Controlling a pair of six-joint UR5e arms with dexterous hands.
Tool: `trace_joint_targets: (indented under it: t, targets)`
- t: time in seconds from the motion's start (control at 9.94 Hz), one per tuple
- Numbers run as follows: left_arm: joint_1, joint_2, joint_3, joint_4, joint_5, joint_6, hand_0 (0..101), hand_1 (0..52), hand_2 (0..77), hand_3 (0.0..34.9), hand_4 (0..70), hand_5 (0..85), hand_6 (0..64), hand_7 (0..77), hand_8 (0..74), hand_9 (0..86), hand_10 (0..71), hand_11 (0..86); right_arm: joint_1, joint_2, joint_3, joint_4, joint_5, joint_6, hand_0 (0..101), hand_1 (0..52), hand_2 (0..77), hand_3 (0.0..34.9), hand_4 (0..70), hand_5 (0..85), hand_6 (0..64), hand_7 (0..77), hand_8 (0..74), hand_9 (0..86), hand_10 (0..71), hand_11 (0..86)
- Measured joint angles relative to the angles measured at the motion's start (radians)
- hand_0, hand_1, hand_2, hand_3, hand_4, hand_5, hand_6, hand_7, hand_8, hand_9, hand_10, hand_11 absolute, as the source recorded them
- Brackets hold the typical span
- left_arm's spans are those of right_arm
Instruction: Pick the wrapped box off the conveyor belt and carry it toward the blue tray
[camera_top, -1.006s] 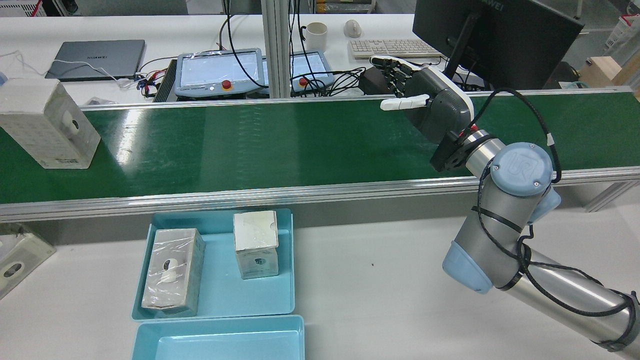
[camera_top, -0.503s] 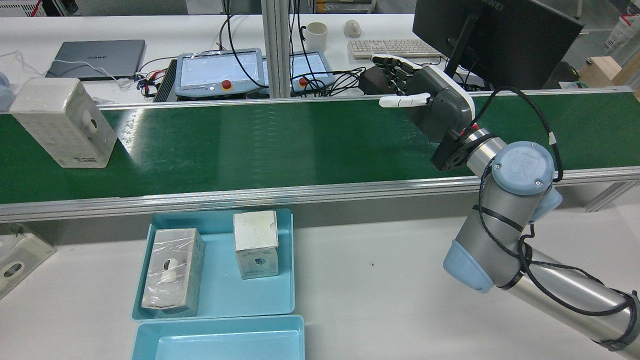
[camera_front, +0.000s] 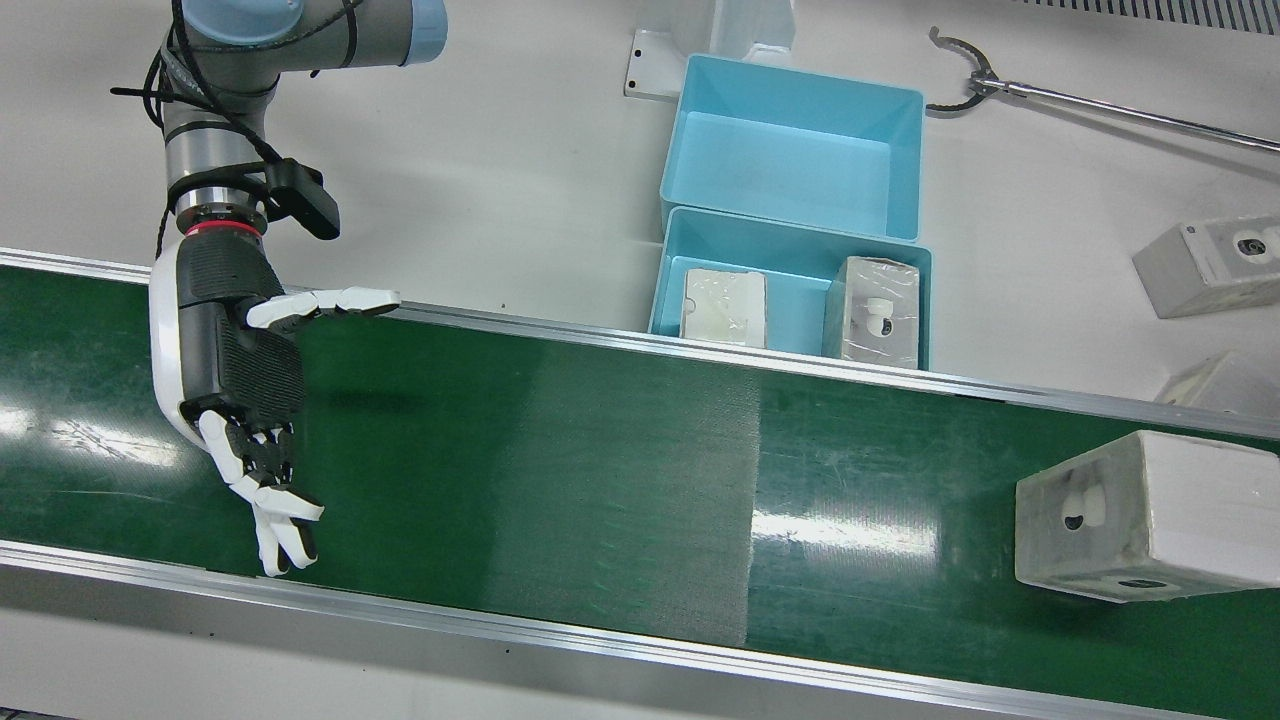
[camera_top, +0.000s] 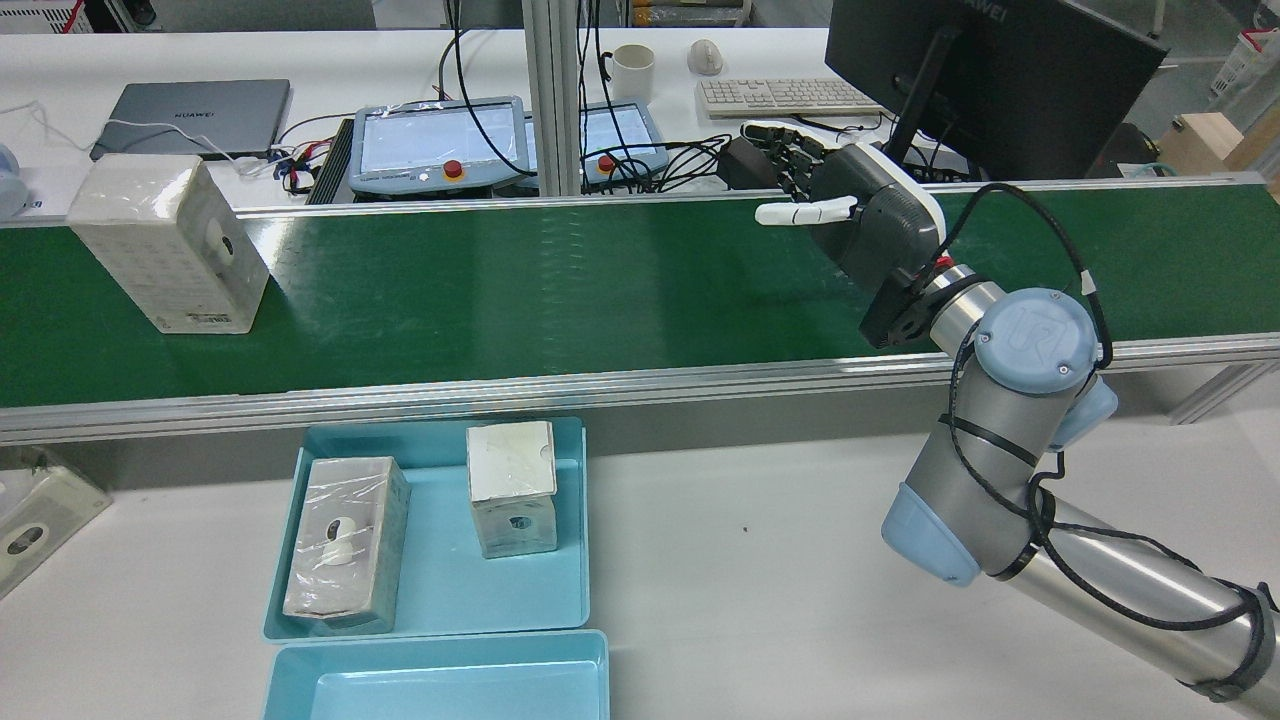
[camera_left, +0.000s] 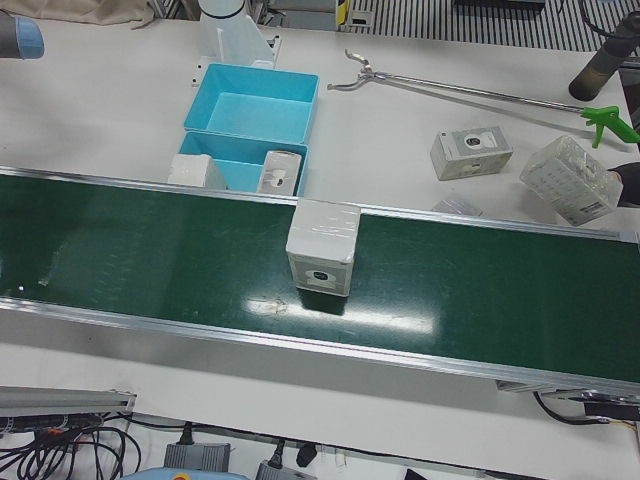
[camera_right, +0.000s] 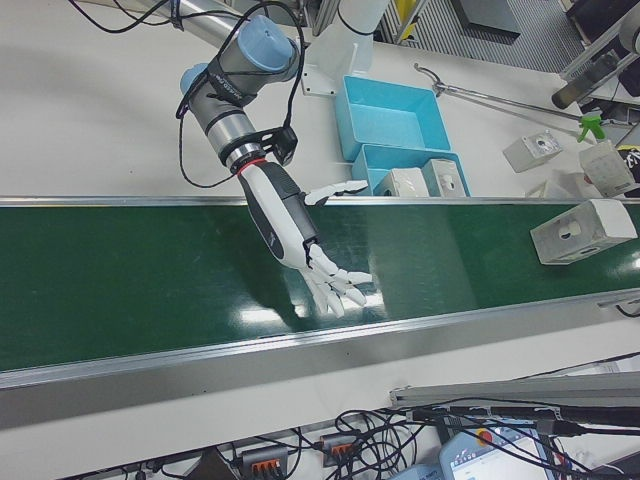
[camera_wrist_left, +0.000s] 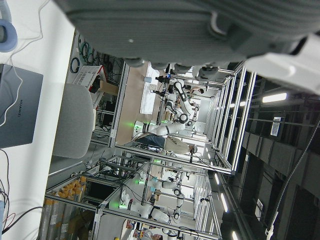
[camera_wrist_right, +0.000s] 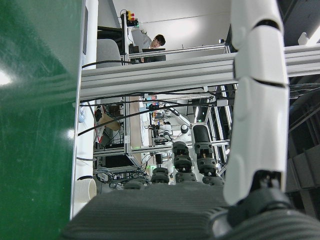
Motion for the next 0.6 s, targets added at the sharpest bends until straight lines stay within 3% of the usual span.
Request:
trace_joint_targets:
  t: [0.1,0.2,0.3,0.4,0.6]
  targets:
    - [0.0,0.0,0.0,0.0,0.0,0.0,0,0.0,1.1,0.0,0.0,1.1,0.5,0.5,0.5,0.5,0.5,0.5,-0.002,0.001,-0.002,0.0,0.0,-0.002,48,15.3,12.0,0.0,10.4,24.0,4.9,4.4,1.6,6.0,0.0,0.5]
    - [0.0,0.0,0.0,0.0,0.0,0.0,0,0.0,1.1,0.0,0.0,1.1,0.5,0.5,0.5,0.0,0.5,0.5,-0.003,0.002,-0.002,0.0,-0.001,-0.007,49,21.3,18.0,0.0,10.4,25.1,4.9,5.5,2.7,6.0,0.0,0.5]
    - [0.0,0.0,0.0,0.0,0.0,0.0,0,0.0,1.1,0.0,0.0,1.1,0.5,0.5,0.5,0.5,0.0,0.5,-0.003,0.004,-0.001,-0.003,-0.003,-0.016,49,21.3,18.0,0.0,10.4,25.1,4.9,5.5,2.7,6.0,0.0,0.5]
    - [0.0,0.0,0.0,0.0,0.0,0.0,0,0.0,1.1,0.0,0.0,1.1,0.5,0.5,0.5,0.5,0.0,0.5,-0.001,0.005,0.0,-0.01,-0.006,-0.025,52,23.5,27.3,0.0,14.2,28.9,6.0,6.5,2.7,6.0,0.0,1.1]
    - [0.0,0.0,0.0,0.0,0.0,0.0,0,0.0,1.1,0.0,0.0,1.1,0.5,0.5,0.5,0.0,0.5,0.5,0.002,0.013,0.003,-0.046,-0.011,-0.035,52,24.0,27.3,0.0,14.7,30.0,6.0,6.5,2.7,4.4,0.0,1.1]
